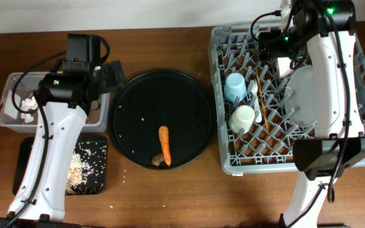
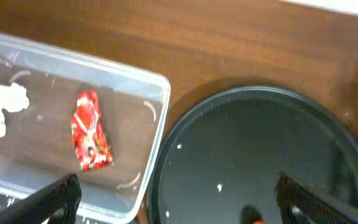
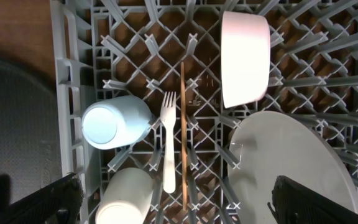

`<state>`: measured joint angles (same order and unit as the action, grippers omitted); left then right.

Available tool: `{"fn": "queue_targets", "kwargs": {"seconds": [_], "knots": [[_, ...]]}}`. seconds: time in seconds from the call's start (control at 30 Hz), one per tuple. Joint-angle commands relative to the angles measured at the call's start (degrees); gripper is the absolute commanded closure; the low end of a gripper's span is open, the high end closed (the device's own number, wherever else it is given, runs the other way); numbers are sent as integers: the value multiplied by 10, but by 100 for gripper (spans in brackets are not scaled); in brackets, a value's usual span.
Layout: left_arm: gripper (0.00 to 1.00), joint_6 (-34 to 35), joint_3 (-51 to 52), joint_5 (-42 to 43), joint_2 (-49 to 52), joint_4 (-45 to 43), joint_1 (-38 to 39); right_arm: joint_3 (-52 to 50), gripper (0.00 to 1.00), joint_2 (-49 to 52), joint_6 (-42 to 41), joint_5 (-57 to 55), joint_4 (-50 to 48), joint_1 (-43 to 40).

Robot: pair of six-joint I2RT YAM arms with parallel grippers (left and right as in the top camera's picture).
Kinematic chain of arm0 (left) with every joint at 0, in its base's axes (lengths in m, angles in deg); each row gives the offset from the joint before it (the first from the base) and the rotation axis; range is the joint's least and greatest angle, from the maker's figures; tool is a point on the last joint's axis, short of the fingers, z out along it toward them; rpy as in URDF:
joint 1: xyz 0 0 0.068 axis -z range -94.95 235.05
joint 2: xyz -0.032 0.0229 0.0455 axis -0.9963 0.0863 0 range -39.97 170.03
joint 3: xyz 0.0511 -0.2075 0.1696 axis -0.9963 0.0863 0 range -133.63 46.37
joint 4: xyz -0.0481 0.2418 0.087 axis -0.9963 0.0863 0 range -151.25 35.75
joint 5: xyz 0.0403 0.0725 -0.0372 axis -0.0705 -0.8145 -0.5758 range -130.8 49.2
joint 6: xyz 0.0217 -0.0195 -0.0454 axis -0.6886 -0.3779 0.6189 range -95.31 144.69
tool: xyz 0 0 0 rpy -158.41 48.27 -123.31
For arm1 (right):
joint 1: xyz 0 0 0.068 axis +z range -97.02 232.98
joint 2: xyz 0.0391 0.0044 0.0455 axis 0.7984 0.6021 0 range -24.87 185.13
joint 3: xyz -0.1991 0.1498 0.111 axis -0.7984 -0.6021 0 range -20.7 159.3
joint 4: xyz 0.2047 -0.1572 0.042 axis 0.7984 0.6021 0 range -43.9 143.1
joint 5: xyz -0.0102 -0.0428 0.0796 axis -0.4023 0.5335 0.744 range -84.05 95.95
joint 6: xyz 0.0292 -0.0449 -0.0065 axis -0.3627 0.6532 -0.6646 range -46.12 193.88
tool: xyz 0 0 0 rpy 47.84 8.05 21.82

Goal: Sort waste into correct bins and load items into the dishwasher rack
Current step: 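Insert the chopstick upright into the rack beside the fork, then grasp the carrot with the left gripper and lift it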

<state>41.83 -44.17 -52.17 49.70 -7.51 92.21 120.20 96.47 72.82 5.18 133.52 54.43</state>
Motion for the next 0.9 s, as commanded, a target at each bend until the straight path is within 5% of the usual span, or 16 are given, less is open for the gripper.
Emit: {"fn": "queue_targets", "kwargs": {"seconds": [0.0,0.03,0.13,0.3,0.57,0.87], "knots": [[1,1,-3,47,-11,3,-1,8,1,-7,2,3,1,-3],[1,1,-3,129,-11,10,0,8,1,-7,2,3,1,-3],[21,31,23,146,-7,76,76,8,1,-7,2,3,1,-3],[34,84,181,137,10,-45,188,8,1,-7,2,3,1,-3],[35,157,238,42,129,-118,222,8,1,-7,2,3,1,-3],[35,199,238,90,194,-124,231,8,1,-7,2,3,1,-3]]}}
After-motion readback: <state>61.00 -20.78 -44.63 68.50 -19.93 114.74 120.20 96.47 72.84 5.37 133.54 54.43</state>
